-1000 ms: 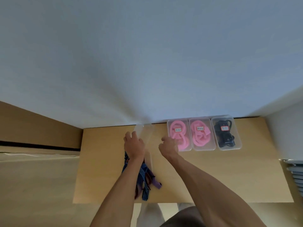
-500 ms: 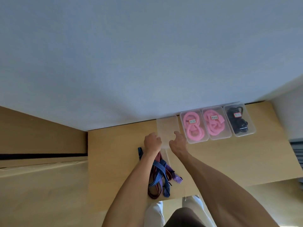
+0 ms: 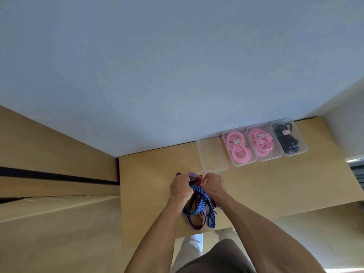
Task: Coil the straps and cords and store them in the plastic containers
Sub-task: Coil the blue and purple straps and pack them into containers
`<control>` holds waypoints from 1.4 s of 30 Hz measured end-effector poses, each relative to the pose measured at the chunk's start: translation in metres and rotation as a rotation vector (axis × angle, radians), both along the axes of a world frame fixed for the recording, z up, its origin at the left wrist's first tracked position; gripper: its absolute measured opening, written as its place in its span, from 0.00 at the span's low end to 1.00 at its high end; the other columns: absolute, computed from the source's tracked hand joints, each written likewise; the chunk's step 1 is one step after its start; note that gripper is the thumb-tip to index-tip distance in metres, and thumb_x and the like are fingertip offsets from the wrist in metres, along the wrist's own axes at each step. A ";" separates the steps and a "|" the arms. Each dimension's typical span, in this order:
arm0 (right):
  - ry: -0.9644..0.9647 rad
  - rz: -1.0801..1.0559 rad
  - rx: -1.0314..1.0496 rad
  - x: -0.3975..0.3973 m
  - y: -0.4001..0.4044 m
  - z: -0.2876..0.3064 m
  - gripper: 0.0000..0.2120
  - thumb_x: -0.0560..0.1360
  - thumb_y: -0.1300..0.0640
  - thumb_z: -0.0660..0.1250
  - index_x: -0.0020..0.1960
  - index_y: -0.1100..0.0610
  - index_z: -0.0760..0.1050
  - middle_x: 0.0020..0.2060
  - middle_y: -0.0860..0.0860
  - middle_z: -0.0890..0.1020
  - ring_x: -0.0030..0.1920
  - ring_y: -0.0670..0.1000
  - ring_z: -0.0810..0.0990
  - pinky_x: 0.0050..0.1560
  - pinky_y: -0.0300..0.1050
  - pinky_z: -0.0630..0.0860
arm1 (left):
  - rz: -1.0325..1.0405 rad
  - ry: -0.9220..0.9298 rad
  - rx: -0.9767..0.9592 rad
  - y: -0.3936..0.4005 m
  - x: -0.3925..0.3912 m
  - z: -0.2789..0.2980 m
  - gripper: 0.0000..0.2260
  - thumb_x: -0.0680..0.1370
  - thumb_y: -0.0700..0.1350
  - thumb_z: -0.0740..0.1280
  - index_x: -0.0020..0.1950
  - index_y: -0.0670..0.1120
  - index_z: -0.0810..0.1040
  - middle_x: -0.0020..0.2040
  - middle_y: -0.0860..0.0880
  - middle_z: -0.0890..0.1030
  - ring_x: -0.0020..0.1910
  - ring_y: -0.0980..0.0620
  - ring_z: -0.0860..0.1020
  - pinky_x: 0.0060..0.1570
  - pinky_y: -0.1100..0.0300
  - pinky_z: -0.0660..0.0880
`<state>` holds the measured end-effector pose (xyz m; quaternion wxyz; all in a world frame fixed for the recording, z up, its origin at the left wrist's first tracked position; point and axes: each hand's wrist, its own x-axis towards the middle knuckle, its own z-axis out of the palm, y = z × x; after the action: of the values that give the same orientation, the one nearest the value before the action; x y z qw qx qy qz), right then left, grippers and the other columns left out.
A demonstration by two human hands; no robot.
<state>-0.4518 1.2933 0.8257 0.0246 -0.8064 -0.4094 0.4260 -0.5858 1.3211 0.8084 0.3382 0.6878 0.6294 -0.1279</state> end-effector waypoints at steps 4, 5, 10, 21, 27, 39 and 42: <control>0.029 0.103 -0.020 -0.001 -0.011 -0.006 0.11 0.71 0.57 0.68 0.54 0.54 0.79 0.46 0.53 0.83 0.41 0.53 0.79 0.36 0.43 0.74 | 0.110 0.027 0.029 -0.008 0.001 -0.007 0.14 0.79 0.39 0.64 0.59 0.52 0.82 0.53 0.49 0.84 0.51 0.46 0.82 0.48 0.54 0.78; 0.021 0.127 -0.024 0.000 -0.011 -0.007 0.12 0.71 0.57 0.70 0.55 0.53 0.78 0.47 0.53 0.83 0.42 0.53 0.79 0.37 0.42 0.73 | 0.131 0.030 0.061 -0.009 0.003 -0.006 0.13 0.80 0.40 0.63 0.58 0.51 0.83 0.53 0.49 0.84 0.50 0.46 0.82 0.47 0.54 0.77; 0.029 0.200 -0.111 0.008 0.002 0.007 0.11 0.69 0.58 0.73 0.51 0.57 0.82 0.44 0.54 0.83 0.44 0.54 0.81 0.39 0.42 0.75 | 0.211 -0.045 0.210 -0.007 0.015 0.017 0.09 0.80 0.44 0.64 0.52 0.49 0.84 0.50 0.50 0.82 0.47 0.47 0.81 0.44 0.55 0.75; 0.564 -0.084 0.188 0.017 0.047 0.088 0.04 0.69 0.68 0.69 0.43 0.62 0.77 0.32 0.56 0.82 0.31 0.53 0.83 0.39 0.47 0.83 | 0.543 -0.712 0.190 0.055 0.032 0.099 0.07 0.73 0.35 0.69 0.43 0.47 0.83 0.36 0.49 0.81 0.34 0.52 0.77 0.33 0.63 0.71; 0.583 -0.105 0.198 0.028 0.079 0.122 0.07 0.69 0.62 0.74 0.46 0.61 0.79 0.35 0.55 0.84 0.34 0.53 0.86 0.33 0.42 0.81 | 0.673 -0.756 0.228 0.063 0.025 0.113 0.11 0.76 0.36 0.68 0.57 0.45 0.81 0.51 0.48 0.83 0.49 0.49 0.81 0.48 0.55 0.79; 0.742 -0.441 0.349 0.024 0.095 0.139 0.08 0.74 0.65 0.74 0.43 0.66 0.75 0.33 0.59 0.80 0.31 0.56 0.82 0.35 0.48 0.81 | 0.544 -0.896 -0.215 0.006 0.025 0.109 0.14 0.80 0.43 0.67 0.55 0.31 0.79 0.41 0.39 0.77 0.40 0.48 0.74 0.39 0.62 0.71; 0.785 -0.521 0.361 0.023 0.088 0.135 0.07 0.74 0.65 0.74 0.43 0.66 0.75 0.32 0.59 0.80 0.29 0.54 0.82 0.32 0.47 0.81 | 0.406 -0.770 -0.111 0.010 0.032 0.111 0.11 0.78 0.44 0.71 0.53 0.36 0.79 0.41 0.48 0.80 0.37 0.54 0.78 0.36 0.67 0.73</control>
<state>-0.4293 1.3813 0.9610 0.4211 -0.6438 -0.2216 0.5992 -0.5542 1.3312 0.9194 0.6028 0.5286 0.5719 0.1735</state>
